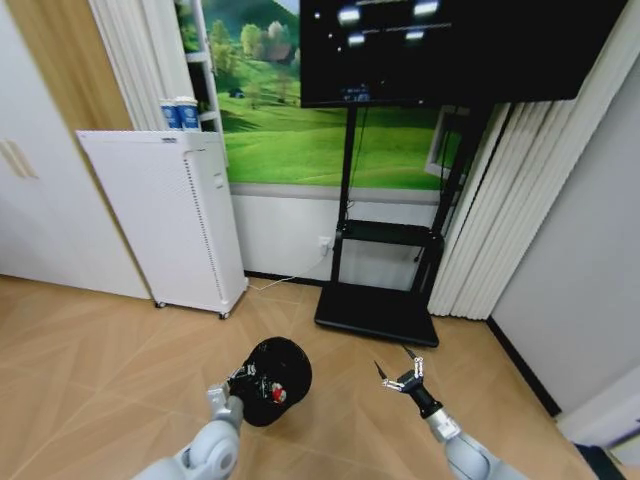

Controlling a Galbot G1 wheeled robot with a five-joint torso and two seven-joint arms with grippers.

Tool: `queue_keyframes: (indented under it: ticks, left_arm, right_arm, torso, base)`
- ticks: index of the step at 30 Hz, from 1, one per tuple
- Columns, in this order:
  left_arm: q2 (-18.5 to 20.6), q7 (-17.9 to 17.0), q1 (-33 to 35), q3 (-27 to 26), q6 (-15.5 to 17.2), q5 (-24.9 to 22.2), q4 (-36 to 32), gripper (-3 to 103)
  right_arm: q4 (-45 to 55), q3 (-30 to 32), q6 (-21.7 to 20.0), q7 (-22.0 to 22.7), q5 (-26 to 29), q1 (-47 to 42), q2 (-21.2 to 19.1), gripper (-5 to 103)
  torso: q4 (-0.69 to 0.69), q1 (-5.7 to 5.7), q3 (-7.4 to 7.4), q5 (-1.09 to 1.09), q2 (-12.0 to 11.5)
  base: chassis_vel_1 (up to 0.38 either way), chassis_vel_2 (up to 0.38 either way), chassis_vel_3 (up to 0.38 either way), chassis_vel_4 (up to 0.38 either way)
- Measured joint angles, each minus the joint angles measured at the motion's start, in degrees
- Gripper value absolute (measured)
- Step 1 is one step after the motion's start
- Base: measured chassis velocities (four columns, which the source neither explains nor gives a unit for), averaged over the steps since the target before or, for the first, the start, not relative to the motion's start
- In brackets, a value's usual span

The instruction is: Pick up the trash bin and place the garbage on the floor into it.

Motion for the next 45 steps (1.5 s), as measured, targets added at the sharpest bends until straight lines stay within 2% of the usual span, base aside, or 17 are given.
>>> queue_keyframes:
  ticks: [1,5,6,9,10,12,13,15,17,19,20,26,29,35,45]
  left_arm:
    - [0.0,0.1,0.5,-0.6,-0.1,0.1,-0.1,7]
    - [-0.1,0.3,0.6,-0.7,-0.3,0.2,-0.2,7]
    - [-0.2,0.5,0.6,-0.5,-0.3,0.2,-0.4,7]
    - [-0.2,0.7,1.0,-0.7,-0.4,0.2,-0.8,7]
    - [-0.2,0.8,1.4,-0.9,-0.4,0.4,-0.9,7]
    - [-0.3,0.9,1.8,-1.1,-0.5,0.5,-0.9,7]
    - [-0.4,0.9,2.1,-1.3,-0.5,0.6,-0.9,7]
    - [-0.5,1.1,2.3,-1.4,-0.6,0.9,-0.9,7]
    - [-0.8,1.2,2.6,-1.4,-0.6,1.0,-0.9,7]
    - [-1.0,1.2,2.7,-1.2,-0.6,1.2,-0.9,7]
    - [-1.0,1.2,2.7,-1.2,-0.6,1.2,-0.9,7]
    - [-1.4,1.8,3.6,-0.9,-0.6,2.0,-0.8,7]
    - [-1.6,2.1,4.0,-1.0,-0.8,2.3,-0.6,7]
    - [-2.1,2.3,4.5,-1.0,-1.0,2.6,0.1,7]
    - [-1.2,4.1,5.7,-3.5,-1.8,2.2,2.0,7]
  right_arm:
    - [-1.4,-0.8,0.0,0.3,0.0,0.6,0.6,100]
    - [-2.7,-1.0,0.0,0.8,-0.2,0.7,1.4,100]
    - [-3.0,-0.9,-0.1,1.2,-0.1,0.5,1.6,100]
    - [-3.0,-0.3,-0.1,1.3,0.1,-0.1,2.0,100]
    - [-3.0,0.0,-0.1,1.3,0.3,-0.5,2.0,100]
    - [-3.0,0.6,-0.1,1.4,0.3,-0.8,2.1,100]
    - [-2.9,0.8,-0.1,1.5,0.5,-1.3,2.2,100]
    - [-2.7,1.2,-0.1,1.6,0.4,-1.7,2.3,100]
    - [-2.6,2.3,-0.1,1.6,-1.1,-2.4,2.4,100]
    - [-2.7,3.3,0.0,1.6,-2.5,-3.2,2.7,100]
    - [-2.7,3.3,0.0,1.6,-2.5,-3.2,2.7,100]
    - [-3.3,4.6,0.0,1.6,-5.1,-5.2,3.2,100]
    - [-3.9,4.7,0.0,1.8,-5.5,-5.2,3.4,100]
    - [-4.4,3.9,0.0,2.5,-5.1,-4.6,3.6,100]
    - [-4.6,4.1,0.0,2.7,-3.9,-4.9,3.9,100]
  torso:
    - [0.02,0.02,0.01,0.09,0.0]
    - [0.02,0.03,0.02,0.07,0.0]
    - [-0.01,0.03,0.01,-0.06,0.0]
    - [0.00,0.03,0.02,0.14,0.0]
    - [-0.01,0.03,0.01,0.01,0.0]
    - [0.01,0.03,0.02,-0.03,0.0]
    - [0.00,0.02,0.01,0.10,0.0]
    - [0.02,0.03,0.01,0.09,0.0]
    - [-0.03,0.02,0.00,-0.01,0.0]
    - [0.05,0.02,0.00,0.07,0.0]
    - [0.05,0.02,0.00,0.07,0.0]
    - [-0.09,0.03,0.01,0.07,0.0]
    - [-0.02,0.02,0.01,0.04,0.0]
    - [0.02,0.02,0.00,0.04,0.0]
    - [0.01,0.02,0.01,0.06,0.0]
  base:
    - [0.334,0.382,-0.320,-0.378]
    - [0.341,0.386,-0.332,-0.372]
    - [0.369,0.417,-0.351,-0.421]
    - [0.368,0.407,-0.355,-0.416]
    - [0.312,0.400,-0.345,-0.344]
    - [0.327,0.356,-0.351,-0.344]
    - [0.343,0.254,-0.285,-0.303]
    - [0.269,0.254,-0.224,-0.223]
    - [0.183,0.080,-0.177,-0.101]
    - [0.111,0.016,-0.067,-0.046]
    - [0.111,0.030,-0.005,-0.046]
    - [-0.041,-0.009,0.044,0.024]
    - [0.019,-0.002,-0.039,-0.018]
    - [0.194,0.147,-0.160,-0.124]
    - [0.101,0.126,-0.099,-0.106]
